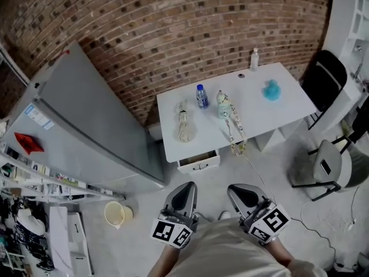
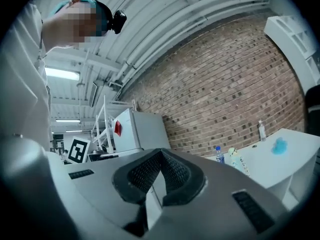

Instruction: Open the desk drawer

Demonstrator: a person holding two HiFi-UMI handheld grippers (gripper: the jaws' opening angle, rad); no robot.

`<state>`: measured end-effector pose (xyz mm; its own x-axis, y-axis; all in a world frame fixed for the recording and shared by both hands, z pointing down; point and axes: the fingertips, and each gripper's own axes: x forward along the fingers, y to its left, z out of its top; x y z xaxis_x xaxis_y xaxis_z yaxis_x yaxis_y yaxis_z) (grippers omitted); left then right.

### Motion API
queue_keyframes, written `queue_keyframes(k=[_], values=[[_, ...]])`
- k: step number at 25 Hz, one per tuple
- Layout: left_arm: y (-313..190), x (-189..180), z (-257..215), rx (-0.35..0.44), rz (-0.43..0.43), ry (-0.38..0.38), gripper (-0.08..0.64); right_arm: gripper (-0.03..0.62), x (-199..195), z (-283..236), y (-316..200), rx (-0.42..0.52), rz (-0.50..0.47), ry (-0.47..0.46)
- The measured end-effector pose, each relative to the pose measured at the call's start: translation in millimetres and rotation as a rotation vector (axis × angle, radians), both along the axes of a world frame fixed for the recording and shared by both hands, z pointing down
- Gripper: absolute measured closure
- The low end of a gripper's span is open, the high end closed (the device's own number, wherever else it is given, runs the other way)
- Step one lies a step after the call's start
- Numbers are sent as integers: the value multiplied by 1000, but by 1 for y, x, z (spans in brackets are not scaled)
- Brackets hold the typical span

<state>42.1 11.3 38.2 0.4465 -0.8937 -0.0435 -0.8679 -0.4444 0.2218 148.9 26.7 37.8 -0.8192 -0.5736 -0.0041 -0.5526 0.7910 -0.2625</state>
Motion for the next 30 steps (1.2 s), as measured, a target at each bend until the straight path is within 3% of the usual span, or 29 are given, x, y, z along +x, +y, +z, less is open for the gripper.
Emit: queue_keyframes(k=[7,15,30], values=[[9,14,5,0,25,-53,554,566,1,7,1,7,-22,27],[19,13,18,-39,3,-15,554,566,-9,12,5,-13,-77,9],[24,16,19,-30,-5,-1,554,566,-6,14,6,-17,-77,0]])
